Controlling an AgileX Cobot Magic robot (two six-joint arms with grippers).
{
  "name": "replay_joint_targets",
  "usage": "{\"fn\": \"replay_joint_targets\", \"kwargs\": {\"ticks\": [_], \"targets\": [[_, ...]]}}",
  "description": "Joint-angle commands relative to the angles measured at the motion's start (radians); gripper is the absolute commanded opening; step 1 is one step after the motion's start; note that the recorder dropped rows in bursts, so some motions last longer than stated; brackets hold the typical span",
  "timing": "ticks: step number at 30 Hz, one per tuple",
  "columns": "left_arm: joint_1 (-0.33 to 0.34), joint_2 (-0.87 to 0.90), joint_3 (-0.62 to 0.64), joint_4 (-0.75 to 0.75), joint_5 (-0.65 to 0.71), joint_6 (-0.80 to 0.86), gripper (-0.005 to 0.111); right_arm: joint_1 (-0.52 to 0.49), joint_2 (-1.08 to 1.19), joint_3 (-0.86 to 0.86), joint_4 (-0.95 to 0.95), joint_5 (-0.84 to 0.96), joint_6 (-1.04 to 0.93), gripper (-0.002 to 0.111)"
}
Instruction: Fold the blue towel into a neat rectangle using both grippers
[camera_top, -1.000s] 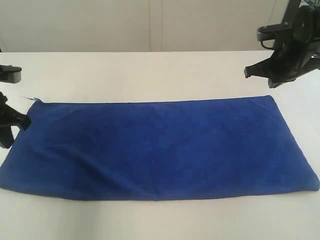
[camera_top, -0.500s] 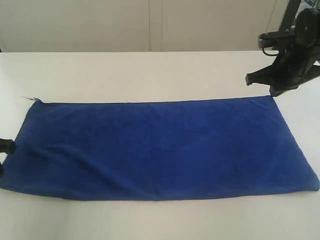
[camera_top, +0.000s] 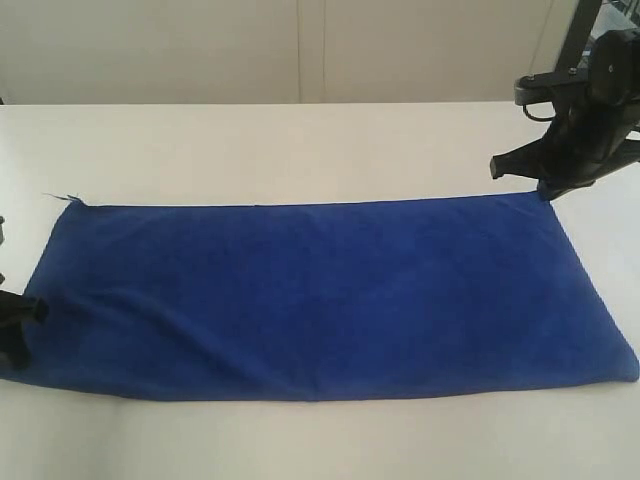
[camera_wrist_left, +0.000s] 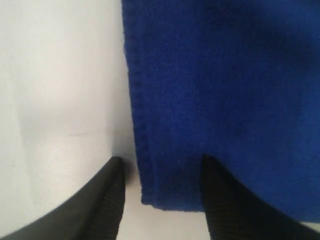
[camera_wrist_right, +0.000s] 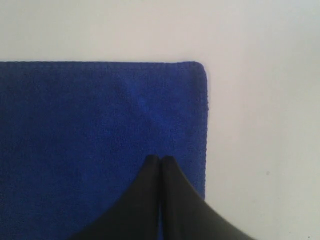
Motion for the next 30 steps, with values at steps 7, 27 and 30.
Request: {"fn": "replay_joint_targets", "kwargs": {"ticks": [7,27,30], "targets": [[0.003,-0.041,-0.051,-0.017,0.097,0.004,0.006,-0.012,-0.007,0.005,0.002,-0.007,-0.009,0.000],[-0.007,0.011,-0.080,-0.777,0.055,0.353,0.000,-0.012,-0.007,0.005,0.006,-0.009,-0.009,0.000],[-0.045,0.032,-0.080,-0.957,0.037,0.488,0.000,-0.012,-0.007,0.005,0.014,-0.009,-0.009,0.000]]}}
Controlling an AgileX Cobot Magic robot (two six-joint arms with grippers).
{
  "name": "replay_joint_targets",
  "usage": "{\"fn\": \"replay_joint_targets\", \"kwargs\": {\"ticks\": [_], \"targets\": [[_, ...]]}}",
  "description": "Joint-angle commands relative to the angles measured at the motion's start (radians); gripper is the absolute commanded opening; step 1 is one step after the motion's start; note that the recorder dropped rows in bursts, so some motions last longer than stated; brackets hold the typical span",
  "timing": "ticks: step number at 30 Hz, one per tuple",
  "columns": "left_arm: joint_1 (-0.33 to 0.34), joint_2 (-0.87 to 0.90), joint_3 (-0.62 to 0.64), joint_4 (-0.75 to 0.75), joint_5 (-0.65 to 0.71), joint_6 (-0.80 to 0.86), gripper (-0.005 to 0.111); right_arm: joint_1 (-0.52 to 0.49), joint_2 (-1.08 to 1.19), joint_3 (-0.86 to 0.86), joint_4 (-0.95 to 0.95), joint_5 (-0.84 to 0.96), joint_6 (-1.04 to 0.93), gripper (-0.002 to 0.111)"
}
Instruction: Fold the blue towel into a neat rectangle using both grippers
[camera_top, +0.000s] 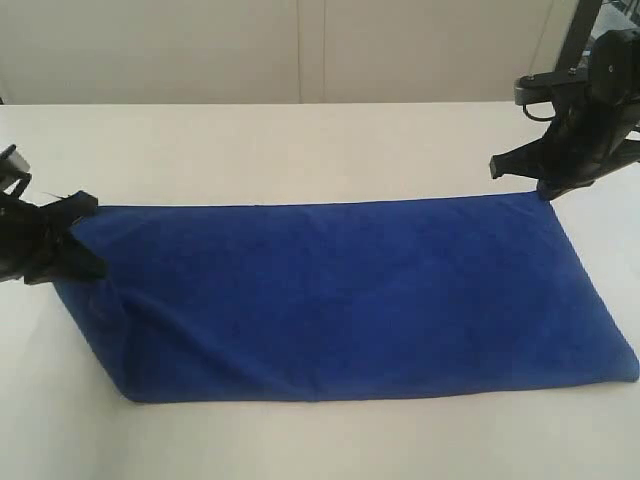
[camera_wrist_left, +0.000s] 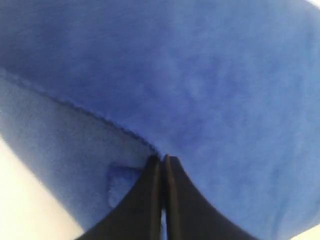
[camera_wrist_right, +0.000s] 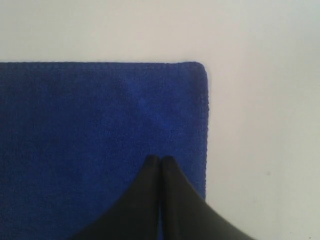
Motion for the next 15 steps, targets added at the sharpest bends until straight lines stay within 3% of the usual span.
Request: {"fn": "replay_joint_targets", "kwargs": {"ticks": [1,3,8,10,15], "targets": [[-0.048,0.025,-0.004,-0.192,-0.019,0.133,0.000,-0.012,-0.007,0.005,0.009,-0.007,-0.008,0.000],[-0.077,0.056,-0.004,-0.198,-0.053,0.139,0.002,-0.012,-0.007,0.005,0.026,-0.003,-0.008,0.000],[-0.086,0.077,-0.004,-0.210,-0.058,0.192,0.053,-0.012,-0.007,0.005,0.028,0.001,-0.008,0.000],[-0.086,0.077,-0.006,-0.207,-0.058,0.247,0.058,-0.012,-0.007,0.005,0.028,0.002,-0.008,0.000],[-0.084,0.076,-0.029,-0.175,-0.072,0.407,0.058,-0.012,-0.007,0.005,0.028,0.016,-0.008,0.000]]}}
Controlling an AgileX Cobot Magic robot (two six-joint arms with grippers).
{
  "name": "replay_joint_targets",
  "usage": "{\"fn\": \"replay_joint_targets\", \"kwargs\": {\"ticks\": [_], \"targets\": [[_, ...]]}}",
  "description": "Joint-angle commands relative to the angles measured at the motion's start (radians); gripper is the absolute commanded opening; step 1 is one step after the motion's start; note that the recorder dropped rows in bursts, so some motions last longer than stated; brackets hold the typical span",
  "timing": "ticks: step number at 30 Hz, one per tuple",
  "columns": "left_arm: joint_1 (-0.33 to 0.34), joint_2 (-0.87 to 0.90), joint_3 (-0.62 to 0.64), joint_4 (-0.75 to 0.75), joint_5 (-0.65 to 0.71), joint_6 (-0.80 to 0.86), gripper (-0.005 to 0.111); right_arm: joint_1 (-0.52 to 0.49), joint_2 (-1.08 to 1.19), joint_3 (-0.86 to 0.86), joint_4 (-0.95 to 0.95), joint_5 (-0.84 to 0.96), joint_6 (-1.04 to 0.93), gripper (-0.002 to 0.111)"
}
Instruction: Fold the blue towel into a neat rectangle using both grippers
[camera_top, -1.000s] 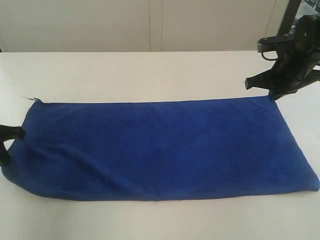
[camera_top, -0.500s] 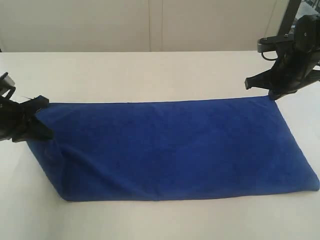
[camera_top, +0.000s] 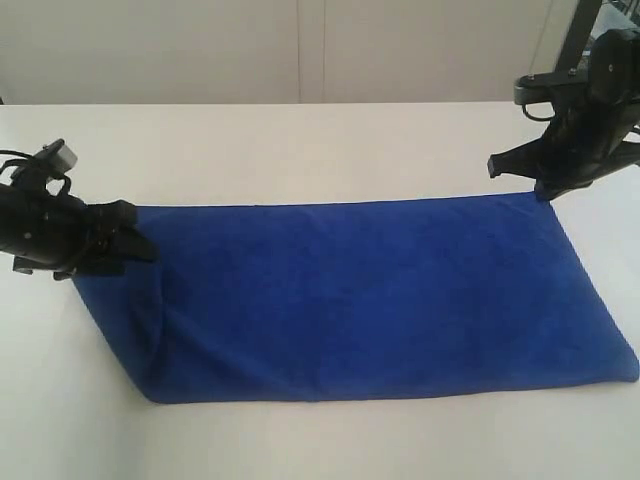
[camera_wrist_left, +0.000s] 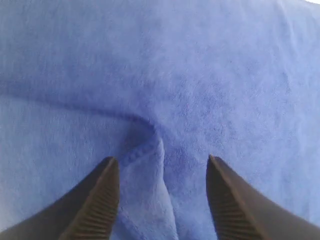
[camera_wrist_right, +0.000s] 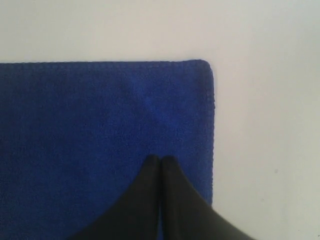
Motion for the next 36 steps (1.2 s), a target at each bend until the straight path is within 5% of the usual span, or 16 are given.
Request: {"fn": "replay_joint_targets", "kwargs": {"ticks": [1,17,26,36], "targets": [[-0.005,-0.002,-0.008,0.024,0.000,0.085,0.058,-0.012,-0.007,0.005,0.004,0.016,-0.008,0.000],[-0.006,0.082,-0.008,-0.022,0.048,0.115,0.054,-0.012,-0.007,0.005,0.007,0.014,-0.008,0.000],[-0.006,0.082,-0.008,-0.022,0.049,0.139,0.018,-0.012,-0.007,0.005,0.007,0.014,-0.008,0.000],[-0.006,0.082,-0.008,-0.022,0.071,0.142,0.000,-0.012,-0.007,0.005,0.007,0.014,-0.008,0.000]]}}
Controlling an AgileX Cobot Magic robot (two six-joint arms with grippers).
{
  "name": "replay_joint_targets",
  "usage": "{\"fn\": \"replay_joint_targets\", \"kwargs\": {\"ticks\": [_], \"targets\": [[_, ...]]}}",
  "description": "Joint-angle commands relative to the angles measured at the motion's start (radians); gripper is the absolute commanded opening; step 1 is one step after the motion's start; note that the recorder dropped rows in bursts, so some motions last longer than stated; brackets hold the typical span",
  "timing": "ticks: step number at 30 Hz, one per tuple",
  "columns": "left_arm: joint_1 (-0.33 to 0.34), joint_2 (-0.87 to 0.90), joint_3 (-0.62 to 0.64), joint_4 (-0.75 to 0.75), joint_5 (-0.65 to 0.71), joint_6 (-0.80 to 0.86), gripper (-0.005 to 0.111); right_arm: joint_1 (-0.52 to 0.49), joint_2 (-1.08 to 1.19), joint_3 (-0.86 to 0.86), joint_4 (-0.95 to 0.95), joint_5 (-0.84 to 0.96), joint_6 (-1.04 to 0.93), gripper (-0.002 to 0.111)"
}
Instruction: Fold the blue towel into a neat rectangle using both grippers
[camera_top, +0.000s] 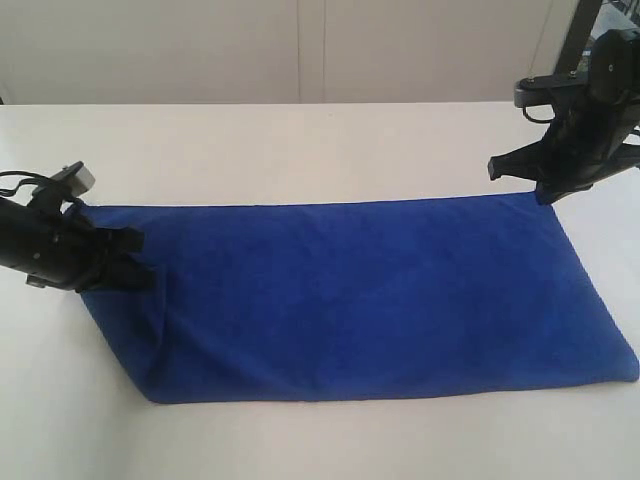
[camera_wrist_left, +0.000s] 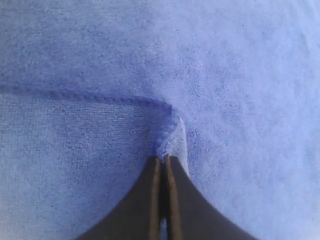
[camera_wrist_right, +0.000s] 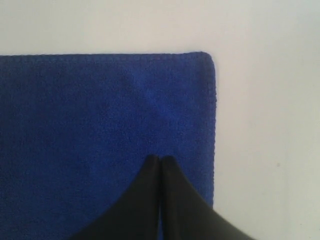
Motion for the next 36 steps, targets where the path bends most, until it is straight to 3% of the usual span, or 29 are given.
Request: {"fn": "replay_joint_targets", "kwargs": {"ticks": [1,10,18,36], "targets": [[-0.006,-0.002,-0.002,-0.014,0.051,0.007,0.000,-0.012,-0.007,0.003,0.004,-0.001,-0.008,0.000],[-0.004,-0.090,-0.002,0.007,0.121,-0.013,0.000,-0.012,-0.007,0.003,0.004,0.013,-0.008,0.000],[-0.004,-0.195,-0.002,0.426,0.150,-0.359,0.000,-0.012,-0.007,0.003,0.001,0.020,-0.008,0.000],[-0.004,-0.249,-0.002,0.881,0.204,-0.736,0.000,-0.012,-0.007,0.003,0.001,0.016,-0.008,0.000]]}}
